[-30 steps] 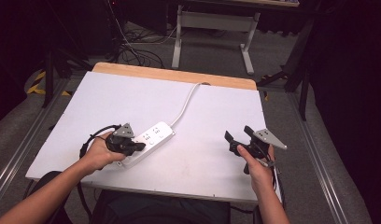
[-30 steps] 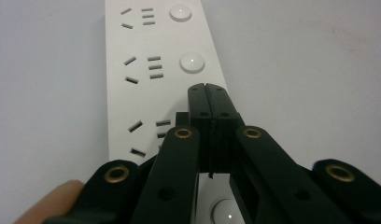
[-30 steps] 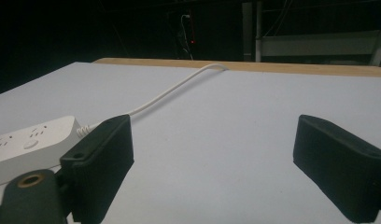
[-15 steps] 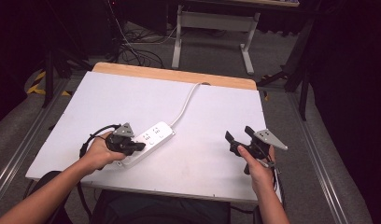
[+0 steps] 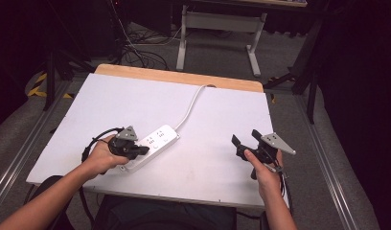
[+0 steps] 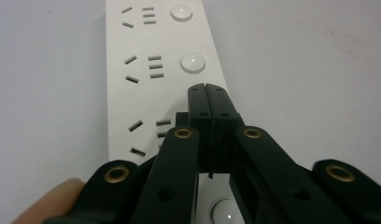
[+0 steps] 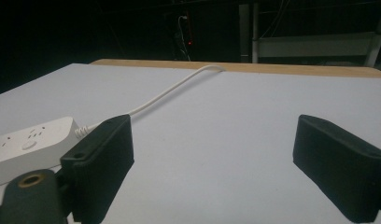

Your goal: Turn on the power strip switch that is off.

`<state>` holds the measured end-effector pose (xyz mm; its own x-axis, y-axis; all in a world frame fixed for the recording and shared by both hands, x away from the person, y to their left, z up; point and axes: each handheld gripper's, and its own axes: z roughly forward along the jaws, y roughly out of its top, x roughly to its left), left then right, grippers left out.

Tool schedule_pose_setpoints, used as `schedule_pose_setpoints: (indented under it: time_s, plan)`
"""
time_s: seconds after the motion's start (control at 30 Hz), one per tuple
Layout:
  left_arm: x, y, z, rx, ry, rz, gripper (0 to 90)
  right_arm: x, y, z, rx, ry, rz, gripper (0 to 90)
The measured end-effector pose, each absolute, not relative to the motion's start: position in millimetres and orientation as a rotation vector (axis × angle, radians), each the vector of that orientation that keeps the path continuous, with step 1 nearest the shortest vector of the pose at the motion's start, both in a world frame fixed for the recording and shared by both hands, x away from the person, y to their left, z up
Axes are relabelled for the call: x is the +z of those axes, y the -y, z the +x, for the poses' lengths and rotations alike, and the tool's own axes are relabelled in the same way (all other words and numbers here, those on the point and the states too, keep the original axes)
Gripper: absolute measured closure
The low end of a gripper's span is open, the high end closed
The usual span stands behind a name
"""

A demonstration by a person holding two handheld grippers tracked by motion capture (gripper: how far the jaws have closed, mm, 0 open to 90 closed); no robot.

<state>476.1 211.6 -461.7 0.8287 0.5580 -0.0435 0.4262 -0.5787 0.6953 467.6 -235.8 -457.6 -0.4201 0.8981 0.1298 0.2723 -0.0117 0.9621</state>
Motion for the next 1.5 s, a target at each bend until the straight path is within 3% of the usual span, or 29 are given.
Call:
schedule_pose_setpoints:
  time_s: [1.1, 1.5]
  plan:
    - [-459, -213, 472, 0.321, -0.694, 2.254, 89.1, -459, 233, 472, 1.455, -1.729, 1.214, 12.9]
    - [-437, -245, 470, 0.456, -0.809, 1.946, 90.0, -459, 233, 472, 1.458, -1.73, 1.215, 12.9]
